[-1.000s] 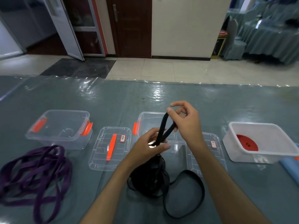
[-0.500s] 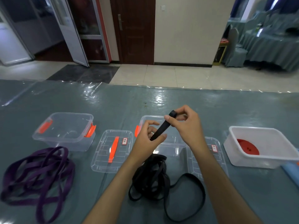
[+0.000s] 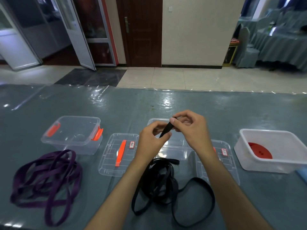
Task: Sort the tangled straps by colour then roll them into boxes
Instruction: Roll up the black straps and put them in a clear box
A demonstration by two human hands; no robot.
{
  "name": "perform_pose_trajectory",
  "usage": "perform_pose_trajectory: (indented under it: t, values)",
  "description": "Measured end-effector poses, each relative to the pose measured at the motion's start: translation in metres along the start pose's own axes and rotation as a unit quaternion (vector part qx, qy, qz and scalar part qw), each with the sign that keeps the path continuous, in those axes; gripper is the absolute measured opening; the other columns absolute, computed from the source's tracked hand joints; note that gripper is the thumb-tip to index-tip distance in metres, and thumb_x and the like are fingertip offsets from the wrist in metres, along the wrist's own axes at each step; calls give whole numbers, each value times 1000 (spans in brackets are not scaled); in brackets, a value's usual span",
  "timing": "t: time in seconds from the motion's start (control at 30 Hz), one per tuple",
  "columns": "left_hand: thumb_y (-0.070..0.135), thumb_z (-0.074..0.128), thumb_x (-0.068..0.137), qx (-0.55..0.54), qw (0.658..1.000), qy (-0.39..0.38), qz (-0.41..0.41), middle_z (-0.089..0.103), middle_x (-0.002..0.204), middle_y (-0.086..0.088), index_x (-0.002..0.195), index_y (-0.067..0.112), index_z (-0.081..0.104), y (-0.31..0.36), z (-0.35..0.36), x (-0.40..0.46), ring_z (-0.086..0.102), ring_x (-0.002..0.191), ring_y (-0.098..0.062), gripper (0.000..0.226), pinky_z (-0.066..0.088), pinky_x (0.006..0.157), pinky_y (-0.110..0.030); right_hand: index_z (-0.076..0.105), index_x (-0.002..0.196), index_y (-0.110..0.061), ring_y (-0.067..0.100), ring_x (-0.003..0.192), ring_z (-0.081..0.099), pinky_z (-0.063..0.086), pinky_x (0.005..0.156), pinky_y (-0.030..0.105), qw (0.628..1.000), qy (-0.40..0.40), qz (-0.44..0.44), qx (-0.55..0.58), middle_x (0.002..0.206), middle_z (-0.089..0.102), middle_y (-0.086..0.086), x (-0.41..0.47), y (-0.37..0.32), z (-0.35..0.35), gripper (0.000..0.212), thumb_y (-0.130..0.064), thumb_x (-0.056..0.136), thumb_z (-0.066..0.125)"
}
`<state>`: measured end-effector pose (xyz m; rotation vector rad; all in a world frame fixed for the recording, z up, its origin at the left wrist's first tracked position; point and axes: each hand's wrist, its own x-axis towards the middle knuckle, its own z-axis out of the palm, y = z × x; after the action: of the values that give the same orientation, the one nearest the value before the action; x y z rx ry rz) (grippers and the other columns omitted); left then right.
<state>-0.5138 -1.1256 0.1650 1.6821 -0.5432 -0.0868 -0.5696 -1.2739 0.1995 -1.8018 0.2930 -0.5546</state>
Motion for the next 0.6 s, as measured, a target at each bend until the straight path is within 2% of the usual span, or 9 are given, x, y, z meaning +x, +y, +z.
perform_pose_trajectory:
  t: [0.17,0.33,0.47,0.53,0.6]
  values:
    - [9,81,89,-24,998,35,53,78,105,6,110,15,78,9,4,-7,73,105,-14,22,57,96,-30,76,90,-18,15,72,75,63,75,36,1000,14,21,17,73,76,2,-5,1,8,10,-23,87,84]
    - [14,77,93,108,983,37,142,75,103,10,114,16,79,6,-4,-2,70,99,-9,22,56,87,-25,74,92,-11,19,82,77,59,76,29,996,4,48,73,83,79,4,-6,2,9,13,-20,89,82]
    - [14,74,95,180,966,16,183,66,98,6,114,13,78,4,-12,0,60,86,1,19,43,78,-11,73,100,-1,27,95,77,62,88,33,980,-52,105,158,94,80,11,-9,5,3,15,-13,92,77]
    - [18,72,97,210,958,-9,195,64,97,6,115,15,77,2,-16,1,58,84,-3,19,43,78,-14,74,102,1,26,99,76,62,90,33,971,-73,135,185,100,79,14,-9,7,-1,14,-11,94,75]
    - [21,72,97,221,954,-18,203,65,98,6,115,16,76,2,-16,0,60,86,-7,19,48,78,-20,76,102,-1,23,95,76,62,87,29,968,-76,151,186,99,79,14,-8,9,-4,14,-11,93,75]
